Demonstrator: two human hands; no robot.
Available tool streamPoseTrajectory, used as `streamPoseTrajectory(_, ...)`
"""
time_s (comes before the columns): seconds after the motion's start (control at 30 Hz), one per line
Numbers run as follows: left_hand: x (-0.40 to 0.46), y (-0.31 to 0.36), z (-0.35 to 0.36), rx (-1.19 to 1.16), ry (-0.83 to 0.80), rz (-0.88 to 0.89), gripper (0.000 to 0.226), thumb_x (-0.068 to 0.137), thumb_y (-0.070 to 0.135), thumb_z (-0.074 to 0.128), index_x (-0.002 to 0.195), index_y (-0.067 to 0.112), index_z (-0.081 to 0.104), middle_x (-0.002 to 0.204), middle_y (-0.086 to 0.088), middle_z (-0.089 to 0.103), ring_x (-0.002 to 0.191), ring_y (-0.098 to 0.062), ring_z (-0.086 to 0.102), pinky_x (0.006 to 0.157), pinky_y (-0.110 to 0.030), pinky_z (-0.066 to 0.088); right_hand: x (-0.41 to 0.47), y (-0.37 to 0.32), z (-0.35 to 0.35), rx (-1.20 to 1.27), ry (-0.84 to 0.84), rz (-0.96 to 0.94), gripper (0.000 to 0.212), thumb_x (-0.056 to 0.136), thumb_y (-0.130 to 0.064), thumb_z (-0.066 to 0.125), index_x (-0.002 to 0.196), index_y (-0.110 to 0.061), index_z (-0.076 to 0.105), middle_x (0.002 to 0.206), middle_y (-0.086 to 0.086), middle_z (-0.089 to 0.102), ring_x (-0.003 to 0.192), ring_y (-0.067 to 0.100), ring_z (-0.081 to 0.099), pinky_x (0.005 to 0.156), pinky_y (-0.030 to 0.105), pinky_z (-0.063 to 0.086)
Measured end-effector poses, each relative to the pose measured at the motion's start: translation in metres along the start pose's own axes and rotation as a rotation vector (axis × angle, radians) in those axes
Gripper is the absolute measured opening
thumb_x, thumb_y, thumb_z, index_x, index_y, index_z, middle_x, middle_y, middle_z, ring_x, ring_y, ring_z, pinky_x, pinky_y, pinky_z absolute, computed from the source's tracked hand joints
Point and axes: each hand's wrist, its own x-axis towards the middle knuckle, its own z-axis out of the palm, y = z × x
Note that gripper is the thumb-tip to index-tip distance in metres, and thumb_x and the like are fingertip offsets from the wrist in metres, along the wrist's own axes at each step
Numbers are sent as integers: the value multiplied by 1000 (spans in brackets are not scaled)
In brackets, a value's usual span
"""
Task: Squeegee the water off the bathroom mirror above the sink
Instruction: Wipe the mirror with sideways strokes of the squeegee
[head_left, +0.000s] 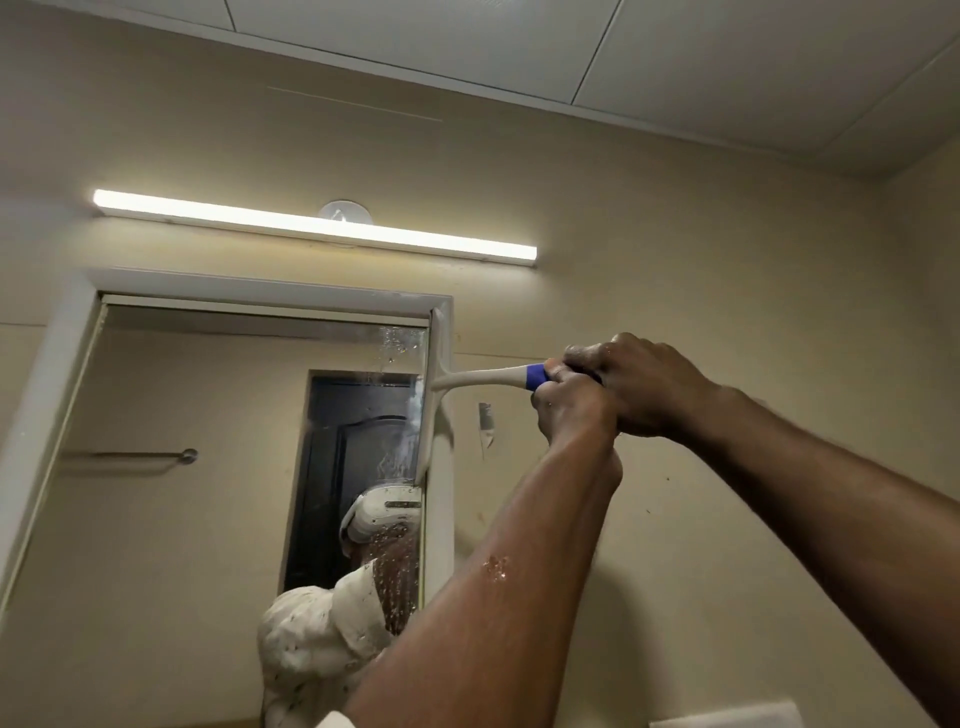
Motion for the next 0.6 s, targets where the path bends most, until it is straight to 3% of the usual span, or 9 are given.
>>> streamPoseTrajectory(0.13,-1,0,4,-21,4,34,28,99,43,36,102,17,47,89,-7,64,75,-21,63,87,-45,57,2,3,-5,-23,-8,-19,30,86,-32,53,114,-23,61,97,6,70,76,24,61,55,26,32)
streamPoseTrajectory(0.2,-5,0,2,-2,8,34,32,99,43,36,106,16,50,95,-9,66,81,-23,65,88,-44,56,-1,1,-7,-31,-22,-22,30,87,-31,53,114,-22,60,89,6,67,67,19,54,50,23,27)
streamPoseTrajectory(0.33,-14,-4,-17,82,18,89,40,98,46,33,118,15,49,109,-11,65,96,-26,65,92,-46,53,-11,-11,0,17,-17,-34,26,87,-31,52,110,-19,57,73,1,58,59,15,52,48,26,33)
streamPoseTrajectory(0.47,-19,0,-58,102,46,150,38,99,47,32,118,18,46,105,-9,66,95,-23,66,91,-45,54,-9,-48,18,120,32,-81,18,86,-29,54,101,-21,57,64,-2,53,52,14,46,45,22,23)
streamPoseTrajectory(0.6,-19,16,-115,128,175,222,43,99,47,31,121,14,48,114,-13,64,102,-29,64,97,-44,50,4,-103,46,226,20,-145,22,86,-29,56,106,-20,57,64,0,54,52,18,45,47,24,24)
